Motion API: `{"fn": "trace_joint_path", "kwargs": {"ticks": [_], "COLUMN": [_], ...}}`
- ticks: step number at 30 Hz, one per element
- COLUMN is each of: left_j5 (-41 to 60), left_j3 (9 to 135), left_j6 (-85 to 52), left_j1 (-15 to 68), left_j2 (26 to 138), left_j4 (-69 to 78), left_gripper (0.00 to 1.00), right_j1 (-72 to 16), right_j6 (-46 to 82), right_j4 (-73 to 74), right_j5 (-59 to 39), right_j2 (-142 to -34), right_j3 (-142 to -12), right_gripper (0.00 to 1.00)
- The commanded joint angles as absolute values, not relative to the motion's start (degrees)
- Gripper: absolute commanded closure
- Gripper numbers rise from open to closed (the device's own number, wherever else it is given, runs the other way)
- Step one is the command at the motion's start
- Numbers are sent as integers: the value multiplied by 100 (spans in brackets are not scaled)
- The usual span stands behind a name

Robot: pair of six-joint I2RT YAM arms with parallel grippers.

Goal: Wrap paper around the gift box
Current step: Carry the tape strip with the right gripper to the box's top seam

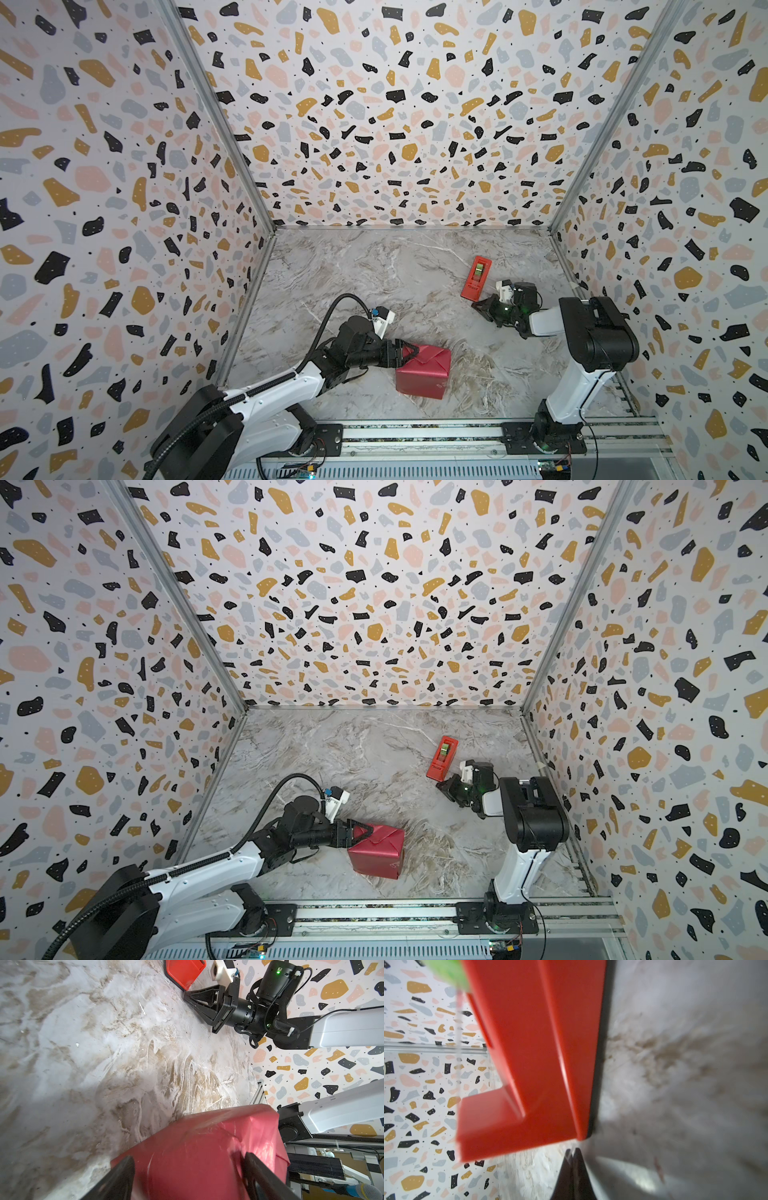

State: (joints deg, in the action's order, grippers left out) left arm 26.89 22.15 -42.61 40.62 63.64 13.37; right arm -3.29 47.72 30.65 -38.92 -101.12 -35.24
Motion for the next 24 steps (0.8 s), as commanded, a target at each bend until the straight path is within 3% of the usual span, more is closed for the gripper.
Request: {"fn": "trace_joint_path", "kwargs": {"ticks": [1, 7, 11, 17, 24], "left_j5": [2340, 2309, 2262, 2223, 2229], "left_j3": [1865, 1878, 1885, 1879, 1887], "left_j6": [-3964, -3930, -3924, -3906, -3896], "left_j1": [4084, 4084, 4087, 4087, 4087], "left_j2": [6535, 6565, 6550, 6548, 6557], "left_j4": [-228, -239, -265, -283, -274], "left_gripper": [19, 19, 19, 19, 18], "right_j1": [-453, -1633, -2849, -4229, -4663], "right_j6": [4443, 4148, 4320, 4379, 4186], "right_j4": [2558, 1289, 1023, 884, 859], "right_j5": [-4279, -4390, -4164, -3722, -3590], "right_j2": [-8901, -6396, -5504, -5445, -5976], "right_j3": [-3374, -3112, -2974, -2992, -3207], "right_gripper": [100, 100, 100, 100, 100]}}
